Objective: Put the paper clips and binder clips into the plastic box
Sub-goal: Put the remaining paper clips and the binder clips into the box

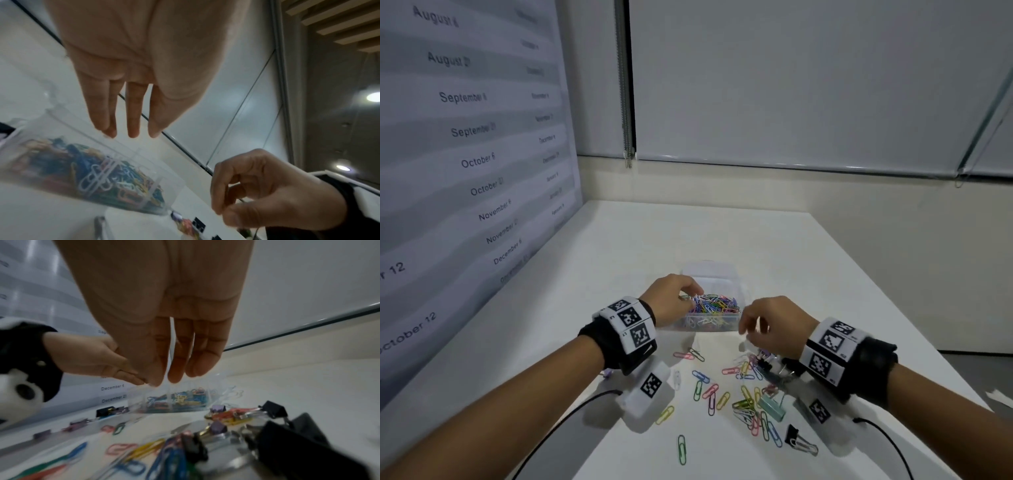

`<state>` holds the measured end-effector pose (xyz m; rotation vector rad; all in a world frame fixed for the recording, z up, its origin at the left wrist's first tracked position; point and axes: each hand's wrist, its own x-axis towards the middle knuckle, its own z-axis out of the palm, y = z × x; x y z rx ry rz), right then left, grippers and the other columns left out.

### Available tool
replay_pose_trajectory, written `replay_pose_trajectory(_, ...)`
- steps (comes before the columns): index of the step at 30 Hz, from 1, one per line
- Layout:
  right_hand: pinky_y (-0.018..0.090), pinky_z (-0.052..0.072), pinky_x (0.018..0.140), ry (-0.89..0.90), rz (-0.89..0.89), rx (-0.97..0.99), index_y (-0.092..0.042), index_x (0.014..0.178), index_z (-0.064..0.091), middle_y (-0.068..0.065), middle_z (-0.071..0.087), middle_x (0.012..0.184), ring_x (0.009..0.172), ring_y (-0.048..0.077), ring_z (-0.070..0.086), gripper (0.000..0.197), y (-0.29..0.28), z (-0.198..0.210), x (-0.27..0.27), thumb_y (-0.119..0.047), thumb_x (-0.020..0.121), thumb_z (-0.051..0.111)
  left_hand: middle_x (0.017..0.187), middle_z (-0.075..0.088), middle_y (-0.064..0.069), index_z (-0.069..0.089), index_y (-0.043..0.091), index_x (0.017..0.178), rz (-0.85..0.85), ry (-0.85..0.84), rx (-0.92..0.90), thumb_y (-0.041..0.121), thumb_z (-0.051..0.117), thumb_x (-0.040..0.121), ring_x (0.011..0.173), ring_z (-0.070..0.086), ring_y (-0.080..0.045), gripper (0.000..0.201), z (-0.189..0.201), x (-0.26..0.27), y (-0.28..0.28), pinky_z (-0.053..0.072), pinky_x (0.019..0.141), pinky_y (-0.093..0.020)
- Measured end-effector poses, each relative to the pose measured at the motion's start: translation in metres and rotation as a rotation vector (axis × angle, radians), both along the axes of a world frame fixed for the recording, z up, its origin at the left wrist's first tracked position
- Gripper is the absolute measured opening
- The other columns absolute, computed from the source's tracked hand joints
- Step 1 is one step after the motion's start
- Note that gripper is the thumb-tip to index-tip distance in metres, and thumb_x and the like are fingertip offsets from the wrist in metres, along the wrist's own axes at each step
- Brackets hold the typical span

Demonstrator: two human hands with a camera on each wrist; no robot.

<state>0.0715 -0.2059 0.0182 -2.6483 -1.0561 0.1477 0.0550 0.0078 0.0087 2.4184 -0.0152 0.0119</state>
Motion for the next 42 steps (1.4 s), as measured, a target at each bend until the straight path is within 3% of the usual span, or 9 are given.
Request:
replay_pose_trajectory(3,0.009,0.035,0.057,0.073,0.05,-0.085,-0.021,0.082,0.067,-0.015,0.055,0.068,0.057,-0.002,0.049,0.012,-0.015,0.0,-0.019,-0.03,0.074,0.071,0.116,0.06,-0.001,0.062,0.017,0.113,-0.11,-0.017,0.073,0.013,0.059,0.086,0.094,0.054,-0.013,0.028,0.005,-0.012,-0.009,0.041,0.081,-0.021)
replay_pose_trajectory(8,0.014,0.04,0.065,0.155,0.084,-0.218,-0.024,0.095,0.065,-0.01,0.064,0.085,0.072,0.004,0.052,0.036,-0.036,-0.014,-0.041,-0.042,0.065,0.076,0.096,0.061,0.002,0.064,0.018,0.107,-0.354,0.047,0.153,0.016,0.062,0.084,0.084,0.055,-0.011,0.023,0.007,-0.027,-0.035,0.043,0.069,-0.016)
replay_pose_trajectory(11,0.013,0.035,0.067,0.127,0.08,-0.231,-0.027,0.108,0.063,-0.01,0.063,0.092,0.076,0.003,0.048,0.041,-0.04,-0.02,-0.045,-0.04,0.07,0.072,0.106,0.066,-0.003,0.062,0.017,0.112,-0.456,0.118,0.233,0.019,0.062,0.086,0.083,0.052,-0.009,0.026,0.003,-0.025,-0.054,0.039,0.065,-0.015)
replay_pose_trajectory(14,0.003,0.033,0.06,0.12,0.084,-0.187,-0.026,0.105,0.066,-0.012,0.06,0.086,0.061,-0.005,0.046,0.034,-0.045,-0.02,-0.047,-0.028,0.071,0.069,0.111,0.066,-0.002,0.062,0.019,0.116,-0.501,0.155,0.308,0.017,0.061,0.086,0.086,0.05,-0.009,0.03,0.0,-0.018,-0.071,0.038,0.072,-0.022)
replay_pose_trajectory(21,0.016,0.047,0.064,0.101,-0.141,-0.037,-0.029,0.092,0.063,-0.009,0.065,0.081,0.062,0.004,0.059,0.025,-0.077,0.0,-0.033,-0.026,0.068,0.068,0.111,0.066,-0.003,0.064,0.019,0.112,-0.465,0.143,0.383,0.023,0.058,0.088,0.1,0.059,-0.02,0.025,-0.005,-0.001,-0.095,0.042,0.078,-0.026)
replay_pose_trajectory(27,0.013,0.04,0.057,0.075,-0.313,-0.077,-0.036,0.082,0.055,-0.011,0.061,0.076,0.056,0.0,0.051,0.018,-0.109,-0.01,-0.012,-0.03,0.071,0.068,0.113,0.065,-0.01,0.063,0.009,0.107,-0.437,0.137,0.471,0.022,0.055,0.09,0.096,0.059,-0.025,0.023,-0.011,0.002,-0.108,0.043,0.075,-0.029)
replay_pose_trajectory(30,0.013,0.037,0.058,0.079,-0.302,-0.146,-0.036,0.079,0.054,-0.015,0.056,0.074,0.059,-0.002,0.048,0.016,-0.112,-0.016,-0.01,-0.026,0.074,0.066,0.104,0.07,-0.014,0.067,0.003,0.101,-0.428,0.153,0.5,0.024,0.062,0.086,0.086,0.061,-0.027,0.026,-0.012,0.003,-0.116,0.042,0.068,-0.027)
replay_pose_trajectory(38,0.012,0.033,0.059,-0.017,-0.181,-0.147,-0.027,0.093,0.065,-0.015,0.054,0.081,0.061,-0.007,0.04,0.012,-0.097,-0.019,-0.014,-0.026,0.083,0.059,0.121,0.061,-0.014,0.063,0.004,0.114,-0.416,0.125,0.457,0.01,0.055,0.09,0.111,0.057,-0.03,0.026,-0.007,0.005,-0.123,0.043,0.079,-0.03)
replay_pose_trajectory(42,0.014,0.036,0.065,0.01,-0.064,-0.171,-0.029,0.103,0.065,-0.02,0.053,0.081,0.066,-0.004,0.042,0.025,-0.078,-0.018,-0.018,-0.022,0.08,0.059,0.107,0.069,-0.015,0.069,0.003,0.1,-0.393,0.158,0.475,0.024,0.069,0.082,0.099,0.064,-0.03,0.028,-0.013,0.004,-0.123,0.047,0.073,-0.03)
